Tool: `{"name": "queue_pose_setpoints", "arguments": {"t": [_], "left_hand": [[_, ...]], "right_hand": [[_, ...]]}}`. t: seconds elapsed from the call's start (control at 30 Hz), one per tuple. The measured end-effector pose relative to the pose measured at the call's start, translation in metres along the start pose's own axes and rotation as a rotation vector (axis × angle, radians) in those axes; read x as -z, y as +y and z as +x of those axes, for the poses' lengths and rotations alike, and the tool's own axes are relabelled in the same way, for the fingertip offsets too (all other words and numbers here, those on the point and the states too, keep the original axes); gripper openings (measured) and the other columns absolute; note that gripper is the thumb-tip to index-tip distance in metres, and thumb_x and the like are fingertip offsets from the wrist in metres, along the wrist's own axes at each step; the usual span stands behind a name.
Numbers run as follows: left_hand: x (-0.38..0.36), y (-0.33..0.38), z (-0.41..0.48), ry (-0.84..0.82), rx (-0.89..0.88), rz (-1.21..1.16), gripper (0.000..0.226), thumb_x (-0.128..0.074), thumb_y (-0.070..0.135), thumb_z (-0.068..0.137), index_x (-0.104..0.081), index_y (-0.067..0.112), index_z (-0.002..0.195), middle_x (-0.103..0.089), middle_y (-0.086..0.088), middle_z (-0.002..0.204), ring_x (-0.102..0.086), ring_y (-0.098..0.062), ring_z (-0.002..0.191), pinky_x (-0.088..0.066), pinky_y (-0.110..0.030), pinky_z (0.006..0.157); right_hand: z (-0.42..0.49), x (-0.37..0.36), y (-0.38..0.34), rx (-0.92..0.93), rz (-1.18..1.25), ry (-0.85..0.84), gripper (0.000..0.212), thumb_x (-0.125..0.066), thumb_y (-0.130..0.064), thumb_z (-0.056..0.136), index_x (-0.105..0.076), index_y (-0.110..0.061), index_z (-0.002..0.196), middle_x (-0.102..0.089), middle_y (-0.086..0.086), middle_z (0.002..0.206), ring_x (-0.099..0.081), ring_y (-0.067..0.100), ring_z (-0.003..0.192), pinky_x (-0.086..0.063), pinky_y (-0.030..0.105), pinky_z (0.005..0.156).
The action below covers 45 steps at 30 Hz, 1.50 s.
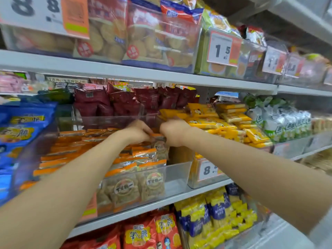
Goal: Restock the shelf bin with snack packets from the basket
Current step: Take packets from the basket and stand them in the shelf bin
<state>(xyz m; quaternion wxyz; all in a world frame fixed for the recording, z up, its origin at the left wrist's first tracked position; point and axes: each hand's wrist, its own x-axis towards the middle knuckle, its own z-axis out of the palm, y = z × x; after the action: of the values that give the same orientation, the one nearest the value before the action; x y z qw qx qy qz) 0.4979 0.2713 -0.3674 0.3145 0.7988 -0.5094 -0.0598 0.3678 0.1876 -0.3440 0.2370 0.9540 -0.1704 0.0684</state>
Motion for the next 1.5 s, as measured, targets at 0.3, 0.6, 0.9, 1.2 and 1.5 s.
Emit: {"name": "queue_pose_setpoints", "arguments": {"t": [0.3, 0.6, 0.9, 1.2, 1.5], "left_hand": [[-0.010, -0.016, 0.000, -0.055, 0.035, -0.027, 0.015, -0.069, 0.022, 0.088, -0.076, 0.021, 0.100, -0.067, 0.007, 0.093, -0.058, -0.008, 0.086, -0.041, -0.022, 0.078], [-0.009, -0.019, -0.003, -0.027, 0.060, -0.083, 0.015, -0.070, 0.028, 0.086, -0.077, 0.022, 0.099, -0.069, 0.005, 0.098, -0.060, -0.013, 0.090, -0.054, -0.032, 0.082], [-0.006, -0.017, -0.006, -0.129, 0.040, -0.062, 0.022, -0.062, 0.031, 0.092, -0.075, 0.018, 0.105, -0.069, 0.001, 0.106, -0.061, -0.016, 0.094, -0.054, -0.031, 0.079], [-0.009, -0.016, -0.004, 0.002, 0.009, -0.045, 0.018, -0.072, 0.023, 0.085, -0.077, 0.014, 0.099, -0.073, -0.002, 0.100, -0.067, -0.020, 0.089, -0.059, -0.030, 0.066], [-0.007, -0.014, -0.009, 0.022, 0.012, -0.094, 0.015, -0.074, 0.023, 0.084, -0.077, 0.017, 0.098, -0.070, 0.002, 0.096, -0.061, -0.012, 0.079, -0.043, -0.019, 0.037]], "right_hand": [[0.029, -0.023, -0.012, 0.050, -0.290, -0.156, 0.052, -0.070, -0.046, 0.084, -0.058, -0.021, 0.128, -0.035, 0.006, 0.152, -0.018, 0.025, 0.144, -0.016, 0.044, 0.115], [0.026, -0.010, -0.003, 0.066, -0.236, -0.180, 0.035, -0.072, -0.042, 0.084, -0.064, -0.015, 0.104, -0.057, 0.007, 0.125, -0.054, 0.028, 0.110, -0.040, 0.033, 0.089], [0.033, -0.003, 0.001, 0.080, -0.154, -0.287, 0.031, -0.073, -0.048, 0.080, -0.063, -0.018, 0.081, -0.054, -0.003, 0.077, -0.055, 0.023, 0.085, -0.050, 0.035, 0.086], [0.032, -0.008, 0.000, 0.084, -0.173, -0.239, 0.028, -0.071, -0.043, 0.083, -0.070, -0.019, 0.097, -0.042, -0.004, 0.091, -0.055, 0.026, 0.102, -0.038, 0.036, 0.094], [0.026, -0.011, 0.002, 0.058, -0.074, -0.159, 0.018, -0.069, -0.033, 0.086, -0.065, -0.021, 0.098, -0.059, 0.001, 0.108, -0.053, 0.026, 0.107, -0.034, 0.031, 0.089]]}}
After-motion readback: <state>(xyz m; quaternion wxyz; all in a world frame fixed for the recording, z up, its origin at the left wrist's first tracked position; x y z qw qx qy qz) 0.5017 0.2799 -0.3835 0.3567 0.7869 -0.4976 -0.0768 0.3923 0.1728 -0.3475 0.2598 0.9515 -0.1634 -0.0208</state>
